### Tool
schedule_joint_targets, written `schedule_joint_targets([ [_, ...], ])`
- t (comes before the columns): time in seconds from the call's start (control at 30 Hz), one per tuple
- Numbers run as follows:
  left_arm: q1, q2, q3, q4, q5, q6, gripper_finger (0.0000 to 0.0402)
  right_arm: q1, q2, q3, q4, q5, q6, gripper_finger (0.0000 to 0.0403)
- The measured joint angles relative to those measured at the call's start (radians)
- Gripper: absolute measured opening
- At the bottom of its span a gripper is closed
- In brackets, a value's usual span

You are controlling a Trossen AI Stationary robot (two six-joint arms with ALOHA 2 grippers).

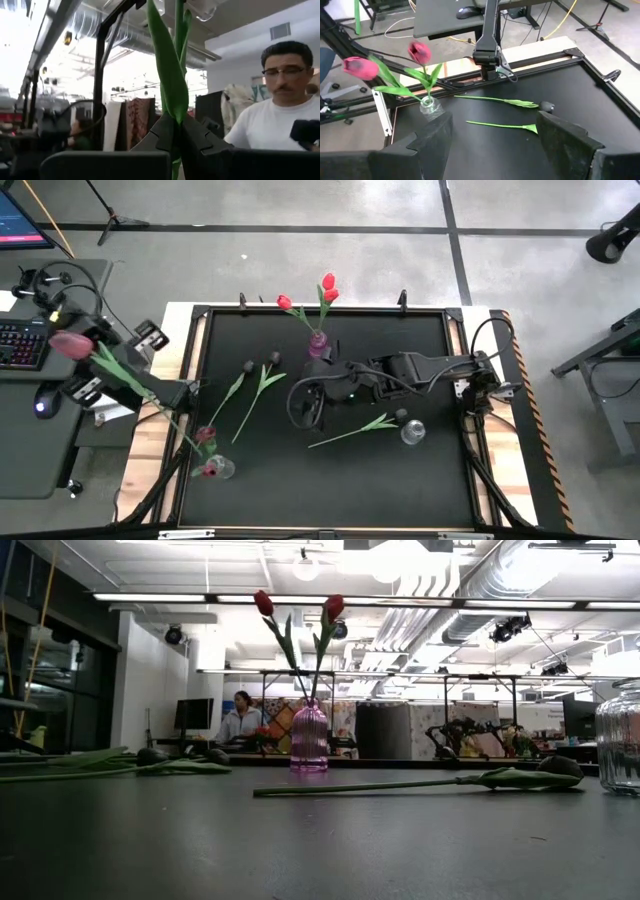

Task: Sort flowers into vase by color
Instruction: Put the red tulip into the left transparent vase

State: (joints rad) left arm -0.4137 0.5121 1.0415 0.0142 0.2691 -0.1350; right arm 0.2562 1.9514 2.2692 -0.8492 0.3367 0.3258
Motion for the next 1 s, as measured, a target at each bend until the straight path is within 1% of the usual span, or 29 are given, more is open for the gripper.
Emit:
schedule_joint_targets([
  [0.07, 0.000, -0.002, 0.005, -0.001, 0.000, 0.022, 0.0000, 0.000, 0.000, 0.000, 0.000, 0.000, 0.020, 0.0271],
  [0.13, 0.000, -0.003, 0.006, -0.018, 0.016, 0.011, 0.0000, 0.000, 0.000, 0.000, 0.000, 0.000, 0.036, 0.0271],
  [0.27, 0.000, 0.000, 0.005, -0.133, 0.099, -0.115, 0.0000, 0.004, 0.000, 0.000, 0.000, 0.000, 0.040, 0.0271],
  [0.37, 0.000, 0.007, 0.005, -0.166, 0.163, -0.197, 0.0000, 0.004, 0.000, 0.000, 0.000, 0.000, 0.041, 0.0271],
  [0.47, 0.000, 0.006, 0.005, -0.211, 0.169, -0.212, 0.0000, 0.004, 0.000, 0.000, 0.000, 0.000, 0.041, 0.0271],
  [0.6, 0.000, 0.019, 0.001, -0.396, 0.093, -0.212, 0.0000, 0.003, 0.000, 0.000, 0.000, 0.011, 0.056, 0.0271],
  [0.67, -0.002, 0.033, -0.019, -0.425, 0.073, -0.212, 0.0000, 0.003, 0.000, 0.000, 0.000, 0.012, 0.063, 0.0271],
  [0.8, -0.035, 0.031, -0.098, -0.341, 0.013, -0.203, 0.0000, 0.004, 0.000, 0.000, -0.003, 0.016, 0.068, 0.0271],
  [1.0, -0.154, -0.033, -0.222, -0.218, -0.179, -0.178, 0.0000, 0.004, 0.000, 0.000, -0.011, 0.019, 0.086, 0.0271],
])
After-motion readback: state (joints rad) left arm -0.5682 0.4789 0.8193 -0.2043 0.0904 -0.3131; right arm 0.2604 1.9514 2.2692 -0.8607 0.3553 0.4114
